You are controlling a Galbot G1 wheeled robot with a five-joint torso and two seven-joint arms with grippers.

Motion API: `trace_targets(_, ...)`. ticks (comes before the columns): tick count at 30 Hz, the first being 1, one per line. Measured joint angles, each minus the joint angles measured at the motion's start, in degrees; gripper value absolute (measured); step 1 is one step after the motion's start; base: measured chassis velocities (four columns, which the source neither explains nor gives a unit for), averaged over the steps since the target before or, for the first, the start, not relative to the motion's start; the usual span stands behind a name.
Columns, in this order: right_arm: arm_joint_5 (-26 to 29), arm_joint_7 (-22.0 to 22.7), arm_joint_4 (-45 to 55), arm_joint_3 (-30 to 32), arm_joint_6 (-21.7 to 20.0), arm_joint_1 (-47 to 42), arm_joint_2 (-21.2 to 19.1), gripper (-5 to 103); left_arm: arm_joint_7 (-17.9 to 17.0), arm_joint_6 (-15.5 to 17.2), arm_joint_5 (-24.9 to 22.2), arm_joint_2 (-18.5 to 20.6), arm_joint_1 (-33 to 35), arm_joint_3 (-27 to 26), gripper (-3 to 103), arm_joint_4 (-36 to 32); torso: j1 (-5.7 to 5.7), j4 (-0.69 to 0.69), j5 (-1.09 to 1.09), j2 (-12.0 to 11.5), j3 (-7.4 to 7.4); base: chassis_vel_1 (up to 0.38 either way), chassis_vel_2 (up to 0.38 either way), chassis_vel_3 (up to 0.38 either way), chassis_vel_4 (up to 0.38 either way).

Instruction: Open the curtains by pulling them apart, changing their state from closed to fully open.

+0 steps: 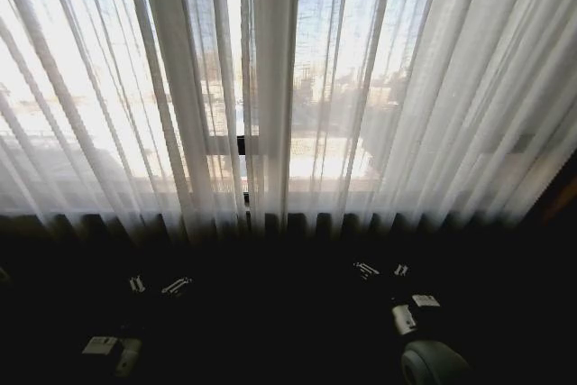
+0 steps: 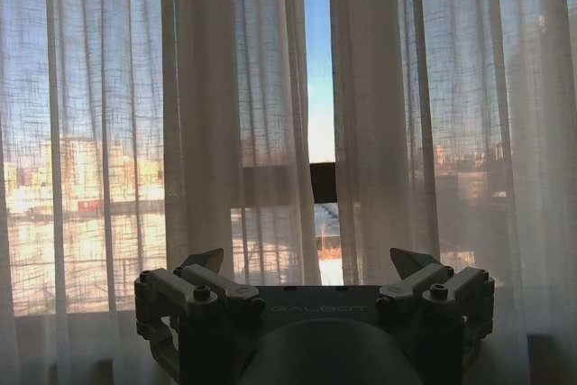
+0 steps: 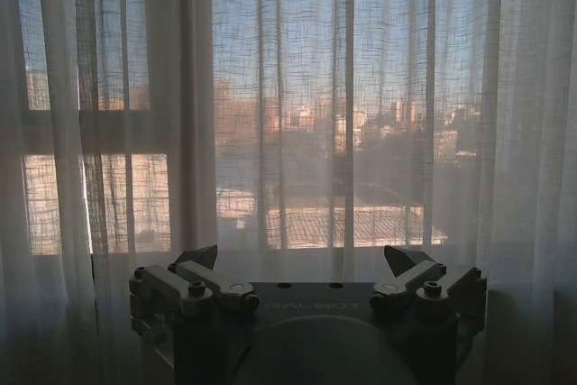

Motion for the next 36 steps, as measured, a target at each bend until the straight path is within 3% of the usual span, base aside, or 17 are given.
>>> trace_targets(21,-0.34,-1.60,-0.31,0.48,0.47,-0.07,0.10,100,0.24,-1.75,0.46,-0.46,1.27,-0.10,100,-0.09,-0.01,0.00,0.01,0.01,-0.01,0.001,0.058,0.004,-0.049)
trace_targets(36,-0.24,-1.86,-0.10,0.50,0.63,-0.26,0.48,100,0.44,-2.92,0.60,-0.77,2.15,-0.32,100,-0.42,0.03,0.02,-0.04,-0.01,0.01,-0.011,0.499,0.015,-0.505)
